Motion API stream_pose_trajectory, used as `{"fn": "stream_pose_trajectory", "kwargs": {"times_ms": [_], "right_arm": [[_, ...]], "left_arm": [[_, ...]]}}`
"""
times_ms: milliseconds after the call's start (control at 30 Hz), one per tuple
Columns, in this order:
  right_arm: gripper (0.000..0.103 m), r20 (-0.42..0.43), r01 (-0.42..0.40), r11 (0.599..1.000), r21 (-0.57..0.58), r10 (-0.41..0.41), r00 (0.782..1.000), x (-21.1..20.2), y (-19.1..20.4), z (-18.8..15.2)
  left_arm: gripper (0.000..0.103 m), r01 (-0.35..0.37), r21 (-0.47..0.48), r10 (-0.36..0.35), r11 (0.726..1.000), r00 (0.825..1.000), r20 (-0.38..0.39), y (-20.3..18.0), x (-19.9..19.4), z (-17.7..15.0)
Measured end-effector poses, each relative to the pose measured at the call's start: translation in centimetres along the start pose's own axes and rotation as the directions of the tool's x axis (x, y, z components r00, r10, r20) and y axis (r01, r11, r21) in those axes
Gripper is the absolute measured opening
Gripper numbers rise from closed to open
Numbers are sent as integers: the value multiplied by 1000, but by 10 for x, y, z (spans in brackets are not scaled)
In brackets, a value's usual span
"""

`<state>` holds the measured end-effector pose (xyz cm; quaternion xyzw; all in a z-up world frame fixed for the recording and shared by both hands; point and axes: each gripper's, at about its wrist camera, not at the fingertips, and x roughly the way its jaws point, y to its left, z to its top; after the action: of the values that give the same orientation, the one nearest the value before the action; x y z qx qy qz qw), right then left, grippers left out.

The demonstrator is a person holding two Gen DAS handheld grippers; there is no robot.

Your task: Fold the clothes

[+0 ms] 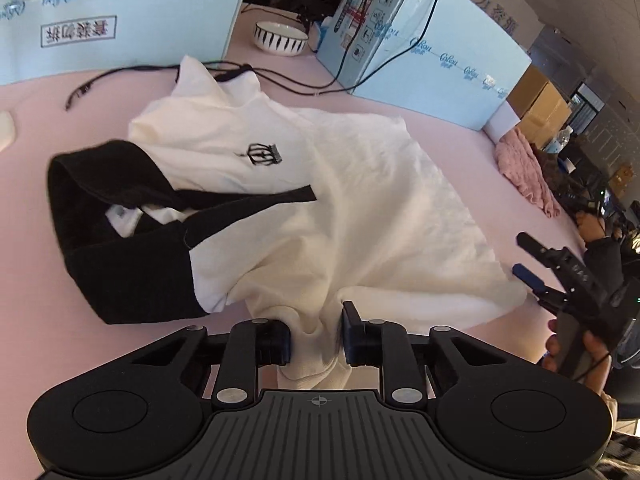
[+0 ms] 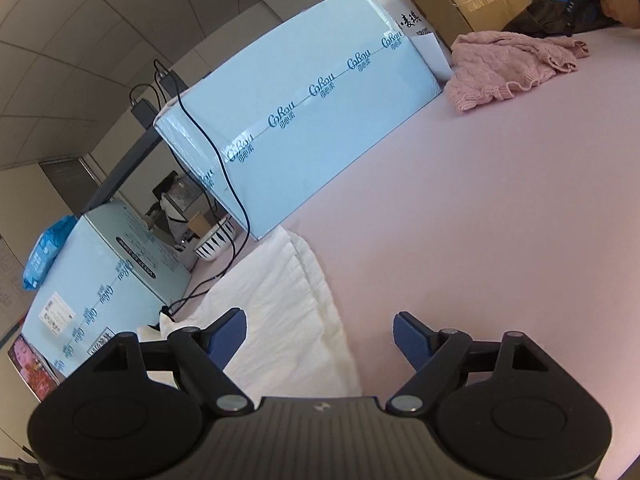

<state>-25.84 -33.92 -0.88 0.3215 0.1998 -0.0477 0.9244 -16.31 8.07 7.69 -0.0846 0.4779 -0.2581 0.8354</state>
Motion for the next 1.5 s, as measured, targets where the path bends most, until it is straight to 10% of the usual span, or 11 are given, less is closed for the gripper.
{"fn": "stream_pose_trajectory", "kwargs": {"times_ms": [233,367,467,567,733,867,933,1033,1200,1300,1500], "right_arm": [[87,-28,13,986,-166,-18,999,5,14,-7],[88,-102,-77,986,-145,62,993,23,14,23],[91,-161,-170,970,-176,142,977,52,21,56],[94,-221,-263,944,-202,218,951,81,27,88],[93,-340,-277,926,-255,183,923,162,51,100],[89,-388,-250,915,-315,117,914,219,72,89],[17,-363,-214,878,-428,50,930,231,91,76],[6,-311,-144,860,-489,-18,950,235,101,71],[5,-45,46,823,-566,-86,995,215,94,94],[5,84,188,799,-571,-171,982,218,87,105],[28,1,227,760,-609,-286,958,235,70,98]], "left_arm": [[52,-28,-43,12,999,943,-331,5,13,-40],[75,-60,-129,56,990,998,-37,30,-37,-16],[91,-205,-217,241,954,958,153,64,-59,8],[92,-331,-281,379,901,916,135,112,-34,38],[92,-140,-319,182,937,977,107,166,25,60],[93,-200,-235,245,951,953,180,151,53,64],[60,-261,-189,295,947,938,182,138,64,70],[18,-284,-171,312,943,934,171,128,77,85],[17,-291,-169,325,942,916,234,123,94,123],[21,-294,-215,342,931,909,240,130,115,146],[54,-271,-296,356,916,889,287,136,114,161]]}}
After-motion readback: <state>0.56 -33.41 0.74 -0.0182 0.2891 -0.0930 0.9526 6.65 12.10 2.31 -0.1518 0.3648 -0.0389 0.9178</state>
